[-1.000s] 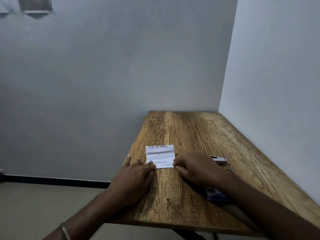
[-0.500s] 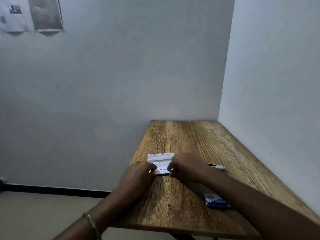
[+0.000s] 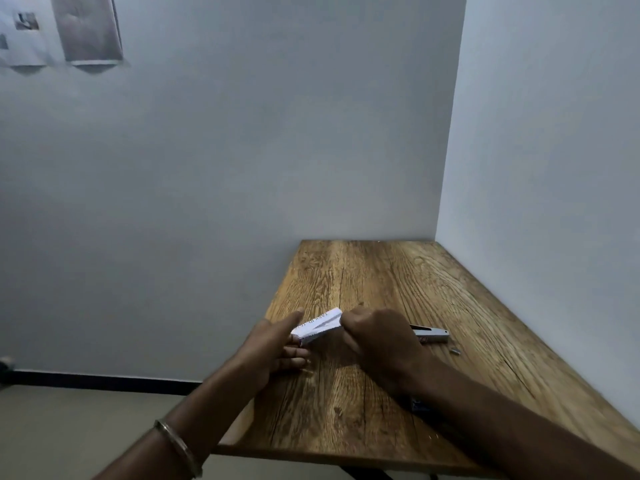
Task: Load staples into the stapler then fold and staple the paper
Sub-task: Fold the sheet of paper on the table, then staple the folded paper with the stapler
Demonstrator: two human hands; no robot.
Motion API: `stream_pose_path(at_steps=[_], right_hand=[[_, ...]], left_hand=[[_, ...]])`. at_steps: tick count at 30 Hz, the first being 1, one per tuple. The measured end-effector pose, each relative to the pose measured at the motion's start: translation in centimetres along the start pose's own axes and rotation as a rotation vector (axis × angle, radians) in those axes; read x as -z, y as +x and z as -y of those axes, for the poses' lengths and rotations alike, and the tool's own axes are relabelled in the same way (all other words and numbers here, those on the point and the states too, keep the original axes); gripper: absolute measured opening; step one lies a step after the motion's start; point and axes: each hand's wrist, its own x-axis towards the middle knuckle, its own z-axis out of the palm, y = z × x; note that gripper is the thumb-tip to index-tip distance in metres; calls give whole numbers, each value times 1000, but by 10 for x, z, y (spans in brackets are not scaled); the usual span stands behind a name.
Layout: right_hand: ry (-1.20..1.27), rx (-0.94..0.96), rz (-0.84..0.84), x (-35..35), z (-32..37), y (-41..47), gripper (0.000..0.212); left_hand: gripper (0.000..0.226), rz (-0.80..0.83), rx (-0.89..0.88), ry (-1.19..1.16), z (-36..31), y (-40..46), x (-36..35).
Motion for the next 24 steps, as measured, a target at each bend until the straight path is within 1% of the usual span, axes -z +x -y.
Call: stream_pose_path(at_steps=[2, 4, 7, 9, 11, 12, 14, 17, 18, 20, 21, 23, 24], right_hand=[[-47, -19, -60, 7, 0, -1, 22], [-82, -39, -88, 11, -1, -2, 27], [-54, -49, -143, 10, -5, -3, 19], [-39, -53, -162, 8, -8, -5, 12], [-21, -44, -161, 5, -7, -7, 9], [-8, -31, -152, 4, -7, -8, 9], [20, -5, -125, 2, -6, -11, 6], [54, -13, -132, 4, -5, -14, 5], [77, -18, -147, 4, -7, -15, 9], [173, -64, -145, 5, -15, -17, 32], [253, -117, -121, 6, -22, -18, 41], [402, -266, -5, 9, -43, -22, 52], [407, -326, 63, 10, -55, -25, 56]], left_hand=[[41, -75, -23, -71, 2, 0, -4], [41, -118, -35, -98, 6, 2, -4], [45, -17, 102, -181, 9, 3, -5], [52, 83, 176, -174, 7, 3, -5], [53, 187, 196, -190, 5, 6, -6], [49, 227, 188, -207, 5, 6, -7], [40, 246, 165, -230, 5, 9, -8], [37, 183, 149, -180, 8, 14, -10], [33, 150, 138, -173, 9, 15, -10], [22, 96, 120, -180, 10, 17, -10], [17, 85, 115, -188, 11, 17, -9], [17, 76, 116, -204, 11, 18, -7], [18, 69, 117, -209, 10, 18, -7]])
